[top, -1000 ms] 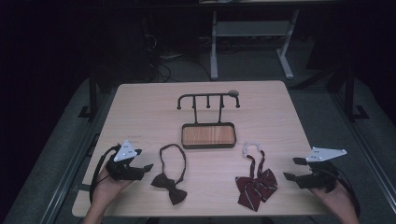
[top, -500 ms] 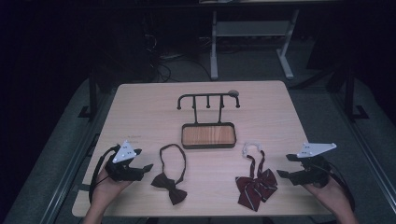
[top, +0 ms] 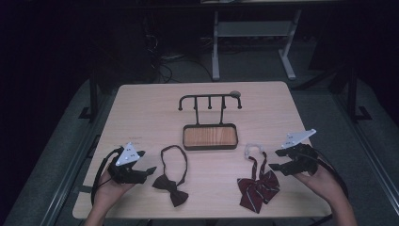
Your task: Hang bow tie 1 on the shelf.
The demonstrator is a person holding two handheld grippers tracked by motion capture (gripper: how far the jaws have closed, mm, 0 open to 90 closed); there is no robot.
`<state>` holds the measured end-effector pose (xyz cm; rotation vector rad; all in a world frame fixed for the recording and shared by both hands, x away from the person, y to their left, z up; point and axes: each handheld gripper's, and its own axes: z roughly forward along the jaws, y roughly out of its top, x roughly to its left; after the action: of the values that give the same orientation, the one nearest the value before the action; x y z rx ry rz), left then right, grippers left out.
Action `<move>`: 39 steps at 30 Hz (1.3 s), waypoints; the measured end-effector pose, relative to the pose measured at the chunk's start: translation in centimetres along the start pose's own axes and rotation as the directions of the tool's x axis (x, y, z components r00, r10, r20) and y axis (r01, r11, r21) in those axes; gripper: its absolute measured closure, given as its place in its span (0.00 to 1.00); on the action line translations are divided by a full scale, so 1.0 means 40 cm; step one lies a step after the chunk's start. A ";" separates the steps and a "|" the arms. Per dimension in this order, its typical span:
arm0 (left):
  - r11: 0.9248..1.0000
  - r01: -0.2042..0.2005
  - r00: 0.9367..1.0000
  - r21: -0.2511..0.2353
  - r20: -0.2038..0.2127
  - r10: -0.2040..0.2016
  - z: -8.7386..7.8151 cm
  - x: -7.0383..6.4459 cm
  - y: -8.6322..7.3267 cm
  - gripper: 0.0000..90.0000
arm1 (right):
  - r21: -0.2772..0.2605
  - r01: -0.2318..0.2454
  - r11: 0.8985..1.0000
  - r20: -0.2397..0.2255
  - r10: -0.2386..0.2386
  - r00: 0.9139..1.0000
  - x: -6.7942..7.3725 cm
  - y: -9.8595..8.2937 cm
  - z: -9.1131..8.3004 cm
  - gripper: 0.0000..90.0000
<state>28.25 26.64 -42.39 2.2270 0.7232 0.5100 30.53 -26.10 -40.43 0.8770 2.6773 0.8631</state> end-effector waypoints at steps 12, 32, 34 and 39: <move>1.000 0.007 1.000 0.001 0.016 -0.007 0.003 0.002 -0.003 0.31 | 0.087 0.015 0.996 -0.015 -0.013 1.000 -0.027 0.064 0.046 0.53; 1.000 0.025 1.000 -0.015 0.019 -0.024 0.001 0.003 -0.004 0.31 | 0.209 -0.015 0.978 -0.008 0.017 1.000 -0.086 0.118 0.126 0.65; 1.000 0.022 1.000 -0.012 0.019 -0.022 0.002 0.003 -0.004 0.31 | 0.219 -0.032 0.975 -0.009 0.035 0.999 -0.092 0.118 0.132 0.66; 1.000 0.020 1.000 -0.013 0.017 -0.020 0.002 0.004 -0.005 0.31 | 0.262 -0.062 0.963 -0.001 0.065 0.998 -0.102 0.115 0.151 0.68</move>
<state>28.36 26.83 -42.55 2.2070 0.7309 0.4838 38.12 -22.69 -42.61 1.0204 2.8292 0.5325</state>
